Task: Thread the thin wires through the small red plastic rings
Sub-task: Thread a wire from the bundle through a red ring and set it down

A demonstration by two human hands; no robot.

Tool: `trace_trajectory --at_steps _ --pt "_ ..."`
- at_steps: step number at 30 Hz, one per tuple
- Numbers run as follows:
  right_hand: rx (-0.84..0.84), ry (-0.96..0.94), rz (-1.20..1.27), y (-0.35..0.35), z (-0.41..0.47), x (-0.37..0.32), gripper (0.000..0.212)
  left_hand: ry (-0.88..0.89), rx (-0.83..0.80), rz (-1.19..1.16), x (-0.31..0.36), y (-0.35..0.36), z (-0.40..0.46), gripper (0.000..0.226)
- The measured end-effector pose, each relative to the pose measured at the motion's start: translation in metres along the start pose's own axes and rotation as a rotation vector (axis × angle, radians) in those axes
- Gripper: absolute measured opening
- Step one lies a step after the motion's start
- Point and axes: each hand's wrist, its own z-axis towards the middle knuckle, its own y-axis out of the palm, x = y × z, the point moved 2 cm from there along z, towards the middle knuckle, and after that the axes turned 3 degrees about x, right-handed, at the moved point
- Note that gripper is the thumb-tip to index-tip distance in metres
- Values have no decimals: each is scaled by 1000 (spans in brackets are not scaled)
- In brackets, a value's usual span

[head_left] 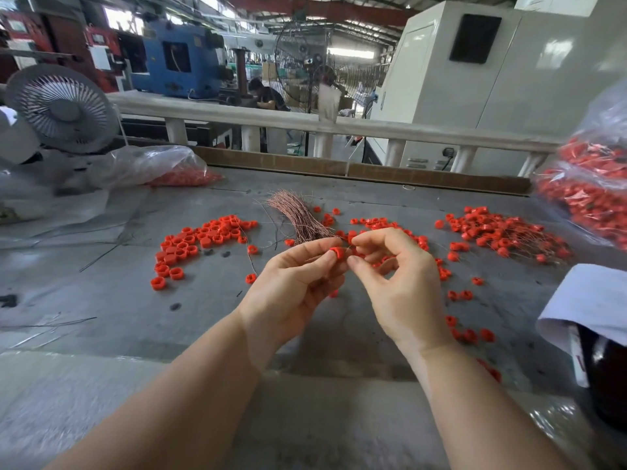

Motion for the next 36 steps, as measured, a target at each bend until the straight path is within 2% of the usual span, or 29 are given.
trace_trajectory --at_steps 5,11,19,22,25,27,29,36 --pt "28 -77 -6 -1 -1 -1 12 -7 -11 -67 0 0 0 29" --pt "4 -131 -64 -1 -1 -1 10 22 -20 11 0 0 -1 12" --pt "-17 -149 -85 0 -3 -3 10 117 47 146 1 -3 -1 14" --pt "-18 -154 -85 0 -3 -3 9 136 77 178 2 -3 -1 7" --pt "-8 -147 -90 -1 -3 -2 8 167 129 121 3 -6 0 12" --pt "10 -140 -94 -2 -4 -2 9 173 121 23 4 -6 1 9" --pt "25 -123 -94 -2 -3 -2 7 155 92 -48 5 -5 1 15" --pt "11 -53 -66 0 -4 -1 13 112 54 -1 4 -1 -2 11"
